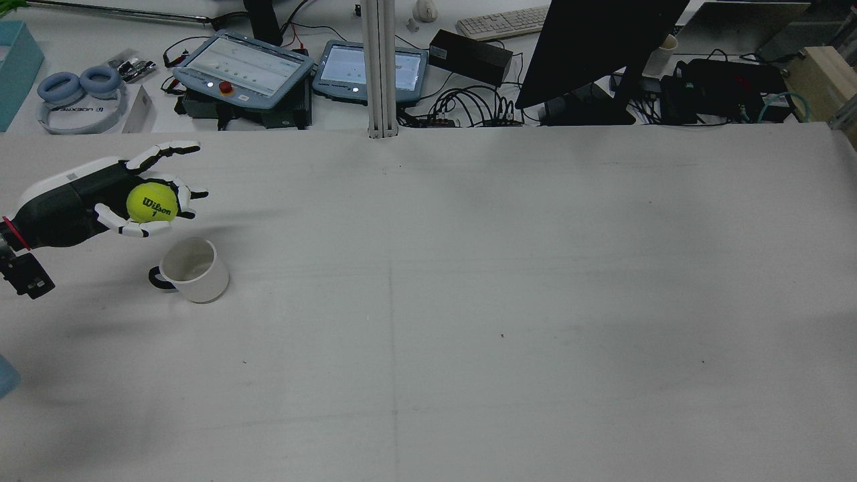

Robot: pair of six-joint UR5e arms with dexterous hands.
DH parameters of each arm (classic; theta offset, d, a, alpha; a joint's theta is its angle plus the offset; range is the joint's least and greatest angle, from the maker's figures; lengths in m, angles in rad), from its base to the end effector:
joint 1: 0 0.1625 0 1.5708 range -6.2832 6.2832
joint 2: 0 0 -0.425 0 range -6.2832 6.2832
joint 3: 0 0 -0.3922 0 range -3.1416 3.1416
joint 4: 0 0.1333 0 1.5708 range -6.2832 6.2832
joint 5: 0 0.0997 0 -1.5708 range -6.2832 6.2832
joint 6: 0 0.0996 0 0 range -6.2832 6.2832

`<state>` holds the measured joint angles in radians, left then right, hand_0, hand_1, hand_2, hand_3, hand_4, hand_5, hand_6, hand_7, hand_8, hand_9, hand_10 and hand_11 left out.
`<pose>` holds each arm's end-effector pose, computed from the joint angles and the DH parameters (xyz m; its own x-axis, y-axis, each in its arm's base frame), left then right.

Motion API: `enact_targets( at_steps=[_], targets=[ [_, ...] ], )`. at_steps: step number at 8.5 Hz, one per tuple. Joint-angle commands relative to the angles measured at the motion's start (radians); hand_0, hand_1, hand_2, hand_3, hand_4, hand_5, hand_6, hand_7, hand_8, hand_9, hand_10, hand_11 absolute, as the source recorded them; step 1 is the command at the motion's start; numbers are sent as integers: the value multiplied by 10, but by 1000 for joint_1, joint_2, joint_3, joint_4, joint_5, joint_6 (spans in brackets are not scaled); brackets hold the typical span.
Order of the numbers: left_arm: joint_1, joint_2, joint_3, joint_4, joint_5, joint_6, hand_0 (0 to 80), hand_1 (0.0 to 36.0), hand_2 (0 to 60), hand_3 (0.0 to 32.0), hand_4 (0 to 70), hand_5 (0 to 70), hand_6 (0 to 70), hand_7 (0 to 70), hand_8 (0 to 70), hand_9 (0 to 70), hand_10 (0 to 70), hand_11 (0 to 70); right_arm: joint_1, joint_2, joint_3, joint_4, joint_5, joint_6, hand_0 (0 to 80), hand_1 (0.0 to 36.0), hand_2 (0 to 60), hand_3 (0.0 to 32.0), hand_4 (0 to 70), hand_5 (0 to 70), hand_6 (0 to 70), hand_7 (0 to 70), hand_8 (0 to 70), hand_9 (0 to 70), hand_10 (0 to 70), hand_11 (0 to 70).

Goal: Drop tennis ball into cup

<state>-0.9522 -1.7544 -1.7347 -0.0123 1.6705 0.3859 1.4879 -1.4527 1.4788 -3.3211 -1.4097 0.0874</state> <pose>0.2325 -0.5394 0.5052 -0.7778 -0.4969 -0.3848 0.0956 0.5115 -0.8539 0.1054 -0.5346 0.6879 -0.9941 -0.0892 -0.0618 0.0744 -0.1450 -0.9866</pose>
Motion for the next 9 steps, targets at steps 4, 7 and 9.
enact_targets(
  at_steps=[4, 7, 9],
  targets=[
    [-2, 16, -9, -8, 3, -5, 598, 296, 346, 320, 0, 200, 367, 142, 228, 60, 121, 200, 0, 0, 0, 0, 0, 0, 0, 0, 0, 0, 0, 0, 0, 0, 0, 0, 0, 0],
    [-212, 6, -2, 34, 3, -143, 614, 310, 385, 320, 0, 217, 449, 136, 240, 65, 125, 207, 0, 0, 0, 0, 0, 0, 0, 0, 0, 0, 0, 0, 0, 0, 0, 0, 0, 0],
    [-397, -31, 44, 61, 9, -142, 685, 352, 416, 320, 0, 203, 340, 185, 216, 86, 138, 230, 0, 0, 0, 0, 0, 0, 0, 0, 0, 0, 0, 0, 0, 0, 0, 0, 0, 0]
  ],
)
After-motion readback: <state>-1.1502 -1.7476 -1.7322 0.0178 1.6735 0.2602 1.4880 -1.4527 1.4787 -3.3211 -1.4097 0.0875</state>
